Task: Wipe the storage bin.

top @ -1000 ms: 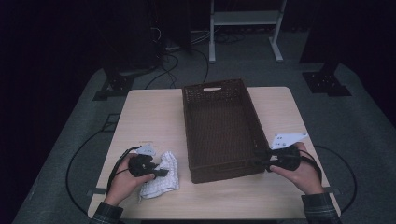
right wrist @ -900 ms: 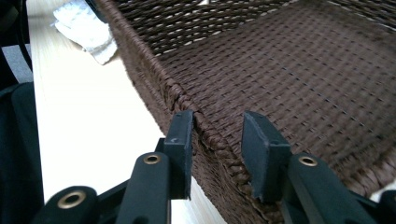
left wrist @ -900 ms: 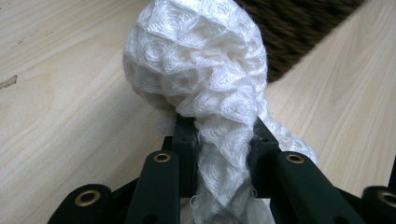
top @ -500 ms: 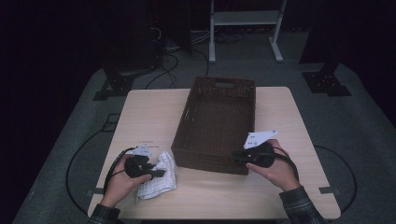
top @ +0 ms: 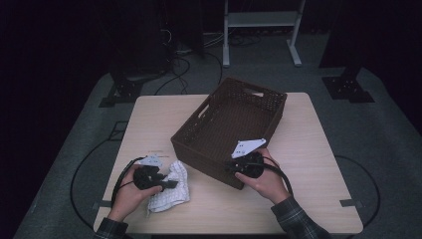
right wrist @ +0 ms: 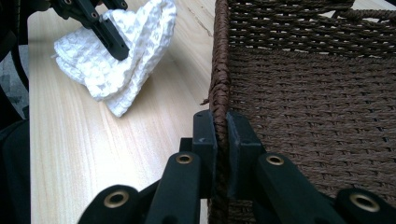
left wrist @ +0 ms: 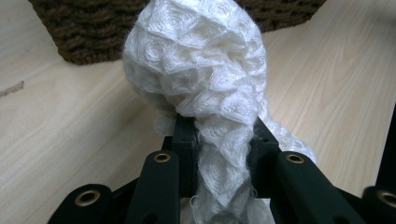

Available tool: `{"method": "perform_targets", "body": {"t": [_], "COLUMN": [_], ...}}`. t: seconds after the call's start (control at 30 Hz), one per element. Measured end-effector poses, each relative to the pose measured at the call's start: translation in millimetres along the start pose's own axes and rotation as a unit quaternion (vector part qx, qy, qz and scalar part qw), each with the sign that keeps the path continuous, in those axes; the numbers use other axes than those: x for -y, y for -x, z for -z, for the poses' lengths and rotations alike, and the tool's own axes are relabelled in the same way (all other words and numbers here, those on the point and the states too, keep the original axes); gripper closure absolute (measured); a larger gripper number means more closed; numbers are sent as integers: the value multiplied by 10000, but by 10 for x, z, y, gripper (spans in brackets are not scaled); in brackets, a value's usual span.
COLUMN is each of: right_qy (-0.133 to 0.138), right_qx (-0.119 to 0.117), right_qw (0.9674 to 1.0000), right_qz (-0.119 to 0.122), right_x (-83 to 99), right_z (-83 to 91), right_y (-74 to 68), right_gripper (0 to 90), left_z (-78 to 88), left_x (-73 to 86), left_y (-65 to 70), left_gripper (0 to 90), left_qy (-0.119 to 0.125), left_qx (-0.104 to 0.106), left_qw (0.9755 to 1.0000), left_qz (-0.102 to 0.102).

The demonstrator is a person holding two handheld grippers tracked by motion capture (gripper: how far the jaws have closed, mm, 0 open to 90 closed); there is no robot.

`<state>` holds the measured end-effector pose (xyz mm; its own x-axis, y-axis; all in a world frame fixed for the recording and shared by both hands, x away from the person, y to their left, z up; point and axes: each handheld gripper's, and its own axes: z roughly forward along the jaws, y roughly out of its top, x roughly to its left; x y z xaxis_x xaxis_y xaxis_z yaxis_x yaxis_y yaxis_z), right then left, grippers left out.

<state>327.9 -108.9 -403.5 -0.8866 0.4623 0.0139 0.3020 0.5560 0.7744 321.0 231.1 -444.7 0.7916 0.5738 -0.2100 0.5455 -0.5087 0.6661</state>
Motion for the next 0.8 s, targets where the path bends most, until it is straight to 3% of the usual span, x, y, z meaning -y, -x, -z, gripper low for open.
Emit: {"method": "perform_targets", "body": {"t": [0.3,0.63,0.8], "right_qy": [38,-10,-40], "right_qx": [-44,-40,-111], "right_qw": [10000,10000,9999], "right_qz": [-65,-51,-100], "right_x": [19,10,12], "right_z": [-1,-10,-13], "right_y": [10,6,27], "right_gripper": [827,825,823], "left_z": [137,265,205], "left_x": [-121,-360,-435], "left_y": [-8,-137,-202], "left_gripper": [701,701,702], "left_qy": [322,578,465], "left_qx": [-117,-323,-452], "left_qw": [9994,9978,9979], "left_qz": [-55,-47,-59]}}
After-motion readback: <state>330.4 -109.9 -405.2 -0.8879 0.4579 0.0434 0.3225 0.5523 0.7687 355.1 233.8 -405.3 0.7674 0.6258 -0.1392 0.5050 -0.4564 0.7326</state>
